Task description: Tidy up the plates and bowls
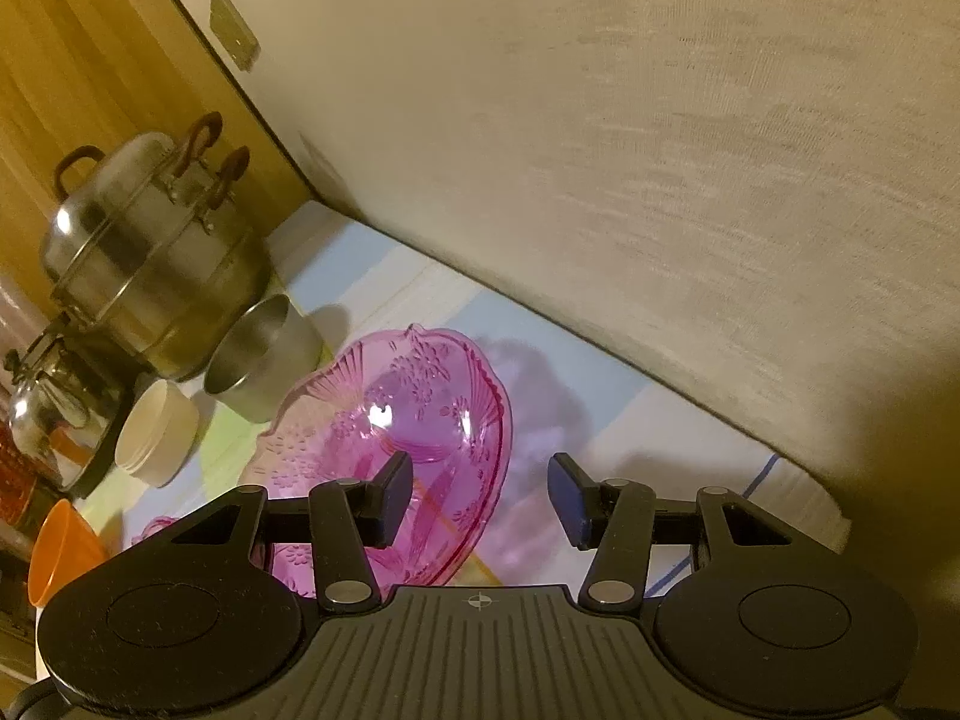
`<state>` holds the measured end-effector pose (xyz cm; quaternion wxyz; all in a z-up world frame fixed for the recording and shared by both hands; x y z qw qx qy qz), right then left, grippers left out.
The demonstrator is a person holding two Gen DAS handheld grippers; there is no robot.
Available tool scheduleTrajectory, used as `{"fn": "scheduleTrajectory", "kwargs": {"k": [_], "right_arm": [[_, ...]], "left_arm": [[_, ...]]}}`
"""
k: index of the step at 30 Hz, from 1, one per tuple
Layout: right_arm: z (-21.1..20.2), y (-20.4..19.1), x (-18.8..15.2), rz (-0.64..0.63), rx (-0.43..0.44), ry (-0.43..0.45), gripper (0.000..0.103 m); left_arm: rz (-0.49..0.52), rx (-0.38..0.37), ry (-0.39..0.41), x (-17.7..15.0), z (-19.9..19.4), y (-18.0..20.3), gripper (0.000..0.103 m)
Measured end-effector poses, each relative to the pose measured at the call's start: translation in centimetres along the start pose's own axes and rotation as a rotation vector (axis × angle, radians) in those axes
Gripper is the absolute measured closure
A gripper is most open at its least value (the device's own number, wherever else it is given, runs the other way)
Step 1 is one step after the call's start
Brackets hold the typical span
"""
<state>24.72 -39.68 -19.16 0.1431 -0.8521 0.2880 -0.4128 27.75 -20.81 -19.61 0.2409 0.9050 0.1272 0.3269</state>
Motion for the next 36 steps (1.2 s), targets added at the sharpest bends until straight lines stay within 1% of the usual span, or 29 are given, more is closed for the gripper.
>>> {"fn": "scheduleTrajectory", "kwargs": {"k": [3,6,11,14,16,20,22,23,27,36], "right_arm": [[0.5,-0.1,-0.1,0.004,0.002,-0.006,0.053],[0.9,0.0,-0.1,0.004,0.001,-0.013,0.060],[1.3,-0.1,-0.2,-0.001,-0.003,-0.016,0.066],[1.5,-0.1,-0.3,-0.005,-0.006,-0.019,0.073],[1.5,-0.1,-0.3,-0.008,-0.005,-0.019,0.079],[1.4,0.0,-0.3,-0.010,-0.015,-0.016,0.084],[1.3,0.1,-0.3,-0.010,-0.024,-0.012,0.092],[1.2,0.1,-0.2,-0.008,-0.026,-0.009,0.093],[0.9,0.1,-0.2,-0.007,-0.028,-0.005,0.094],[-0.5,0.0,-0.2,-0.007,-0.029,0.013,0.093]], "left_arm": [[0.000,0.002,0.005,0.0,0.3,-0.1,0.079],[-0.003,0.001,0.004,0.0,0.7,-0.2,0.081],[0.003,-0.002,0.006,0.0,1.0,-0.1,0.084],[0.002,-0.001,0.005,0.1,1.1,-0.1,0.087],[0.007,-0.002,0.006,0.1,1.2,0.0,0.089],[0.017,0.003,0.006,0.2,1.2,0.0,0.089],[0.025,0.003,0.009,0.2,1.2,0.1,0.089],[0.030,0.003,0.010,0.2,1.2,0.1,0.089],[0.063,0.000,0.024,0.4,0.7,0.5,0.089],[0.076,-0.013,0.029,0.5,-0.2,0.9,0.089]]}}
Point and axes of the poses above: each gripper's, at about its wrist camera, not at the fingertips, and z roughly the way its jaws point, y to its right, x to its top, the point moved 10 cm from there along z, roughly the way its jaws point, and after that the axes turned 4 degrees about y, right-handed, at the moved point
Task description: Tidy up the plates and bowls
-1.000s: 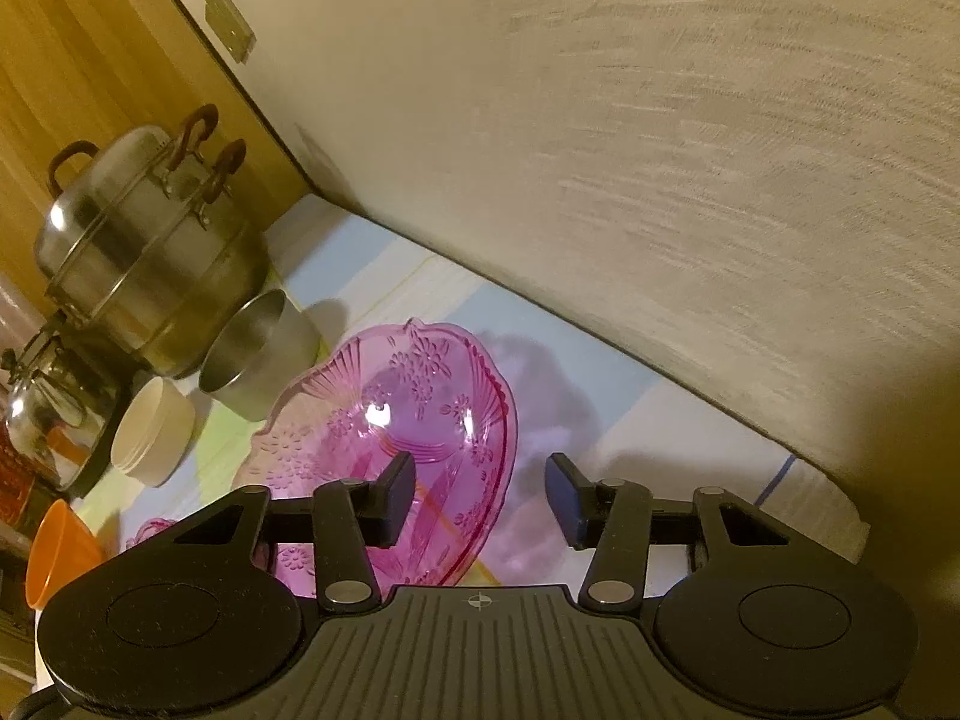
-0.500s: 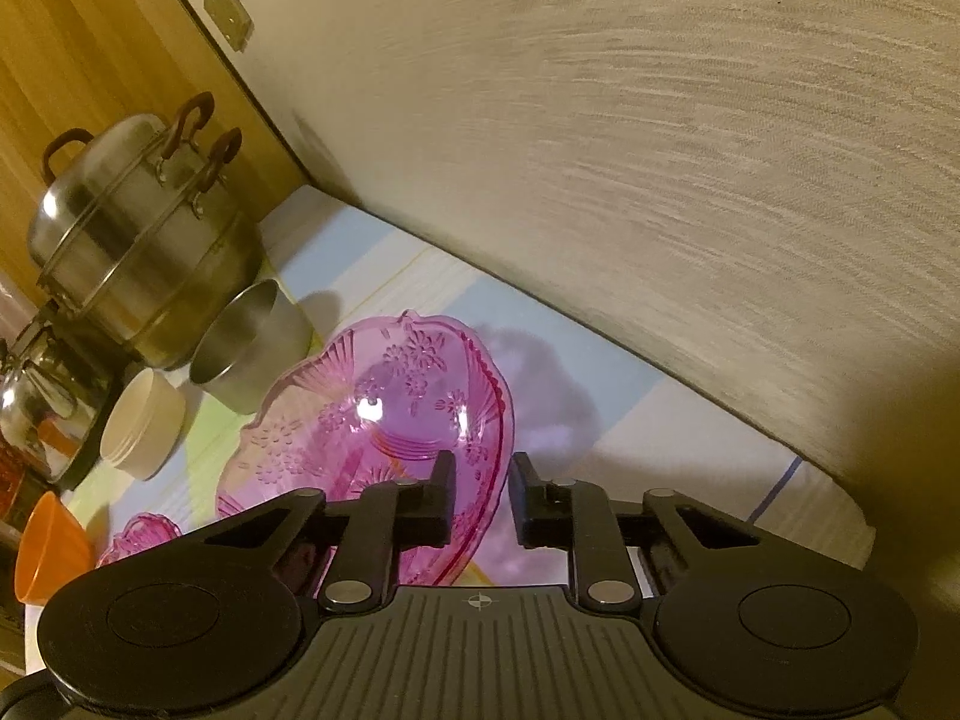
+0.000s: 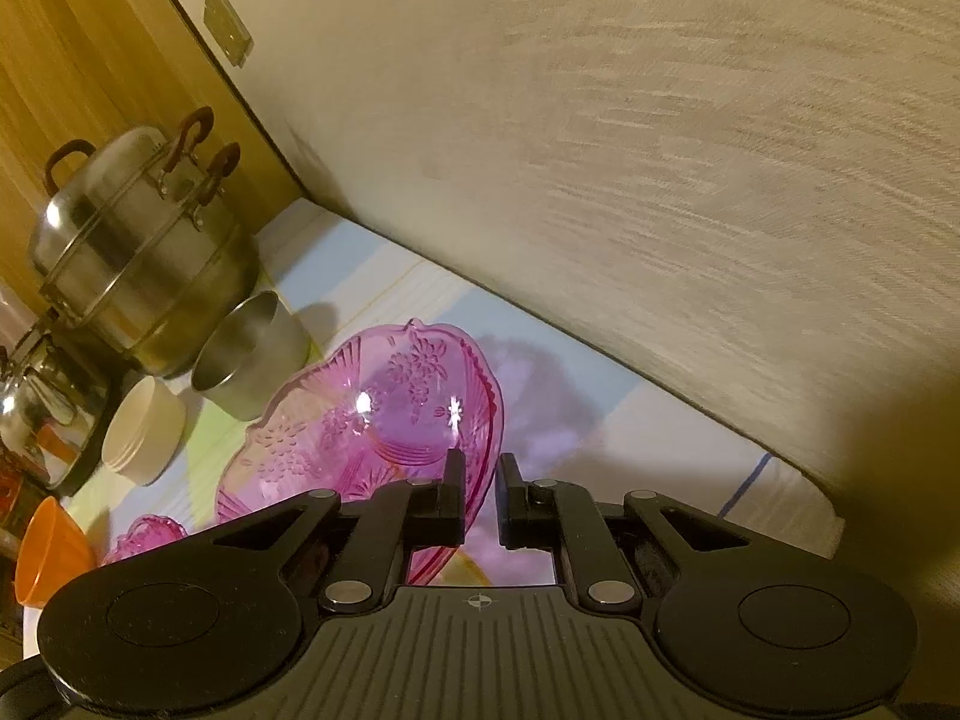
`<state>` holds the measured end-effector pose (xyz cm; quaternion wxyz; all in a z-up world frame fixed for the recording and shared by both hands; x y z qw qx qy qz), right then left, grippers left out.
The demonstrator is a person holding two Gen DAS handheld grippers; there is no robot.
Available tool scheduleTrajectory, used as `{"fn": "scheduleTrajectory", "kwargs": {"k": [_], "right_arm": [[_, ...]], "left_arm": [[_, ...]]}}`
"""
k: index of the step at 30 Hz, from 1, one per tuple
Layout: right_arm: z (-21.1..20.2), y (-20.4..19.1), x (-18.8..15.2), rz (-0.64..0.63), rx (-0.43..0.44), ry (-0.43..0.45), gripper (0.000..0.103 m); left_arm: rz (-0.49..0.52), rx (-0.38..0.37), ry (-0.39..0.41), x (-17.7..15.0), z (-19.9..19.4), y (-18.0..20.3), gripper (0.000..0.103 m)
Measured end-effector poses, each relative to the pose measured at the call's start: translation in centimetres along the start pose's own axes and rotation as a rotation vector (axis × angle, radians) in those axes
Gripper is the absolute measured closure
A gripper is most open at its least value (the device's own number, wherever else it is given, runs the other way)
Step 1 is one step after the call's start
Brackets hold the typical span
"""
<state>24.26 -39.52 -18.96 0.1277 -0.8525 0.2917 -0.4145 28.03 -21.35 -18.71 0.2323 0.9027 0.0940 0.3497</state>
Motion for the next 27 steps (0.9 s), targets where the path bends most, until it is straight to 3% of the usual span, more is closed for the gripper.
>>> {"fn": "scheduleTrajectory", "kwargs": {"k": [15,27], "right_arm": [[-3.3,-0.4,0.2,0.001,0.024,0.033,0.093],[-5.6,-3.8,-0.1,-0.034,0.090,0.043,0.093]], "left_arm": [[0.024,-0.030,0.021,0.7,-2.8,0.7,0.089],[0.001,-0.022,0.074,2.5,-6.3,-0.9,0.089]]}}
Point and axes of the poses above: each gripper's, at about its wrist camera, not at the fingertips, and z roughly the way its jaws point, y to its right, x to its top, the point moved 10 cm from there along z, roughly the way its jaws point, and after that the axes turned 4 degrees about y, right-handed, at the moved point
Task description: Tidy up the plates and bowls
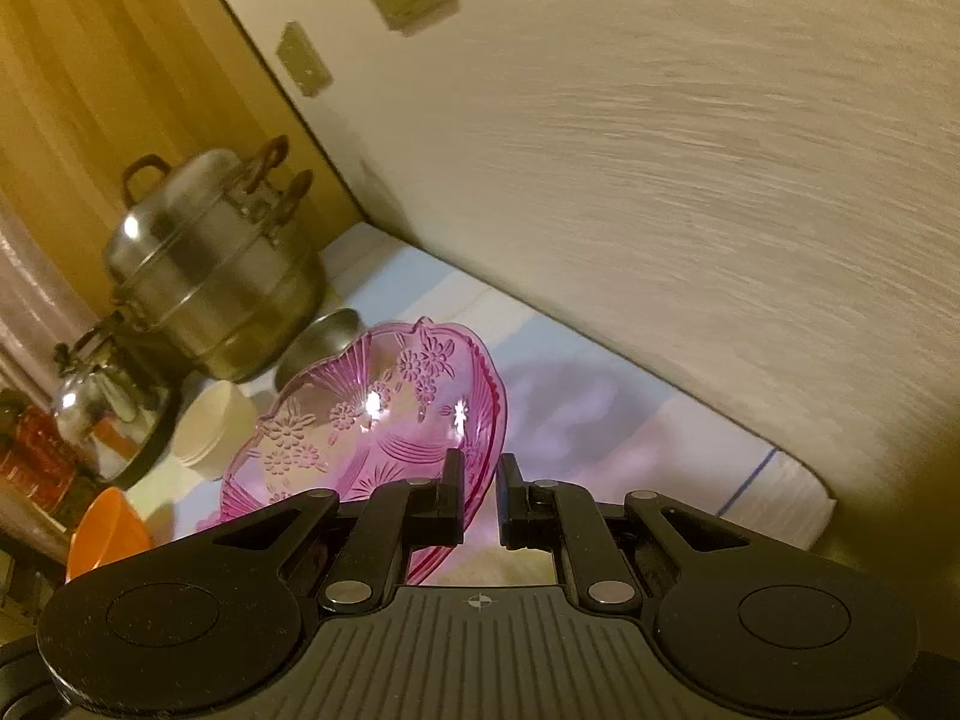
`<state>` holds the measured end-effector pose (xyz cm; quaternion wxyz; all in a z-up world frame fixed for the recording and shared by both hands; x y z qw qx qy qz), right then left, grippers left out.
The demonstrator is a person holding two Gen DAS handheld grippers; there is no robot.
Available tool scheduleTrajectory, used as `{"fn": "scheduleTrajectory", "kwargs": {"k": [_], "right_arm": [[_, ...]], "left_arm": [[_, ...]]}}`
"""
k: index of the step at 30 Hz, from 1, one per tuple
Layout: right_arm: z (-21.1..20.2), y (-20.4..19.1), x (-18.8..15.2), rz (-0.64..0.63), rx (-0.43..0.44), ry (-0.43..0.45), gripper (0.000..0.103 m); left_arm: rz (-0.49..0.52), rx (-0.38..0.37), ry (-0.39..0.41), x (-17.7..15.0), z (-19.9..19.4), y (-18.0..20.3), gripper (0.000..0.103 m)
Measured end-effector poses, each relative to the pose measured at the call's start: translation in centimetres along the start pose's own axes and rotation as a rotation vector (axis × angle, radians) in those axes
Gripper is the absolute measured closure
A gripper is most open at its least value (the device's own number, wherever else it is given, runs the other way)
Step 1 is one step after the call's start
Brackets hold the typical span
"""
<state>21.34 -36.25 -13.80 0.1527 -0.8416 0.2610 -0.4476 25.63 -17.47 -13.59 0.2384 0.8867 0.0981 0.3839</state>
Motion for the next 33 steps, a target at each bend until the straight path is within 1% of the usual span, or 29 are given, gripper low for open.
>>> {"fn": "scheduleTrajectory", "kwargs": {"k": [15,27,33], "right_arm": [[-0.2,-5.2,-1.9,-0.042,0.082,-0.035,0.093],[1.3,-9.4,-4.6,-0.091,0.133,-0.094,0.093],[2.4,-10.8,-6.0,-0.113,0.147,-0.130,0.093]], "left_arm": [[-0.046,0.046,0.056,2.1,-3.7,-4.2,0.089],[-0.095,0.111,0.082,3.2,-5.0,-8.7,0.089],[-0.122,0.139,0.082,3.4,-5.2,-10.8,0.089]]}}
Point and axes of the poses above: each gripper's, at about its wrist camera, not at the fingertips, and z roughly the way its jaws point, y to its right, x to its top, the point moved 10 cm from there along z, roughly the way its jaws point, and after that the axes turned 4 degrees about y, right-handed, at the moved point
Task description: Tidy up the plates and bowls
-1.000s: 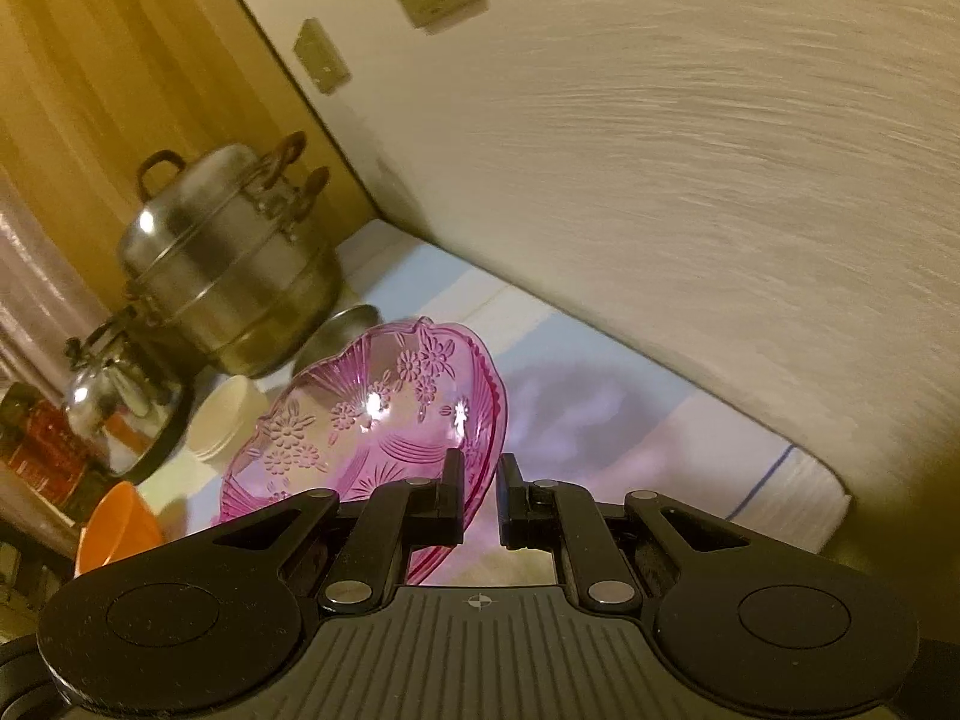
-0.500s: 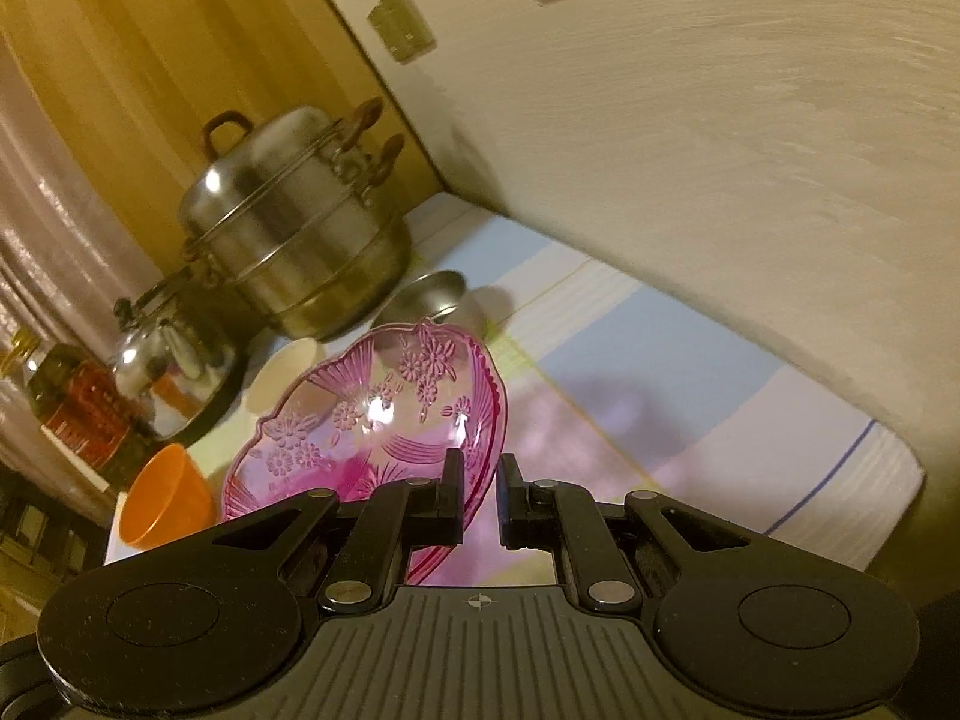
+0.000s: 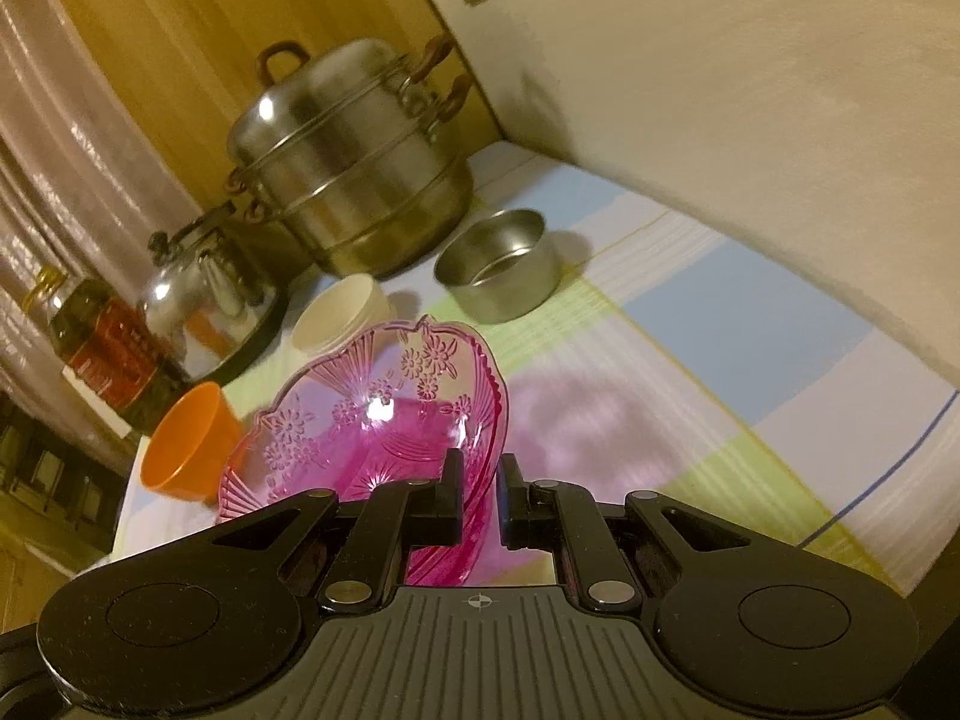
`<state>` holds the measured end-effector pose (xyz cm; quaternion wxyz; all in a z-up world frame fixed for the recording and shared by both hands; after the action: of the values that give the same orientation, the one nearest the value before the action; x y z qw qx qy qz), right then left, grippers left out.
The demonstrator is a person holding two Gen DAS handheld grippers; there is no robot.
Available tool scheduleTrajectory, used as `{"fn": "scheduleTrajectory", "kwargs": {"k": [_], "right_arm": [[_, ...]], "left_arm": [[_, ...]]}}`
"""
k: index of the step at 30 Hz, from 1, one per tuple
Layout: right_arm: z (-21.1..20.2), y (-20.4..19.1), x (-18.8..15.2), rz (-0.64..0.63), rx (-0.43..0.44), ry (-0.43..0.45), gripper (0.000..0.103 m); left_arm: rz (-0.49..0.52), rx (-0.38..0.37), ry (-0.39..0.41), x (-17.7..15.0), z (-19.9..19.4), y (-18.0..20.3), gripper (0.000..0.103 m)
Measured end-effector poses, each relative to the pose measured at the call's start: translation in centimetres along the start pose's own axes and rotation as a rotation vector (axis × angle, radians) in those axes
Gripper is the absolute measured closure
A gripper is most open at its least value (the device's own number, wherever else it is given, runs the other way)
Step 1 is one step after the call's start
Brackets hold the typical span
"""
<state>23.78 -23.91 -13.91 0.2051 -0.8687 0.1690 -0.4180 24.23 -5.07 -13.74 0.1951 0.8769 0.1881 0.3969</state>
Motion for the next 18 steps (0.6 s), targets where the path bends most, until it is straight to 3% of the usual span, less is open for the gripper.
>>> {"fn": "scheduleTrajectory", "kwargs": {"k": [18], "right_arm": [[3.5,-1.2,-1.8,-0.063,0.002,-0.086,0.092]], "left_arm": [[-0.039,0.053,-0.028,-0.1,1.9,-3.1,0.089]]}}
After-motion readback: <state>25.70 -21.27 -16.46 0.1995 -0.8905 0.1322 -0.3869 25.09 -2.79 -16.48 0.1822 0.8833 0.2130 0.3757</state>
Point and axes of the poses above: each gripper's, at about its wrist camera, not at the fingertips, and z roughly the way its jaws point, y to its right, x to its top, the point moved 10 cm from there along z, roughly the way its jaws point, and after that the axes turned 4 degrees about y, right-handed, at the moved point
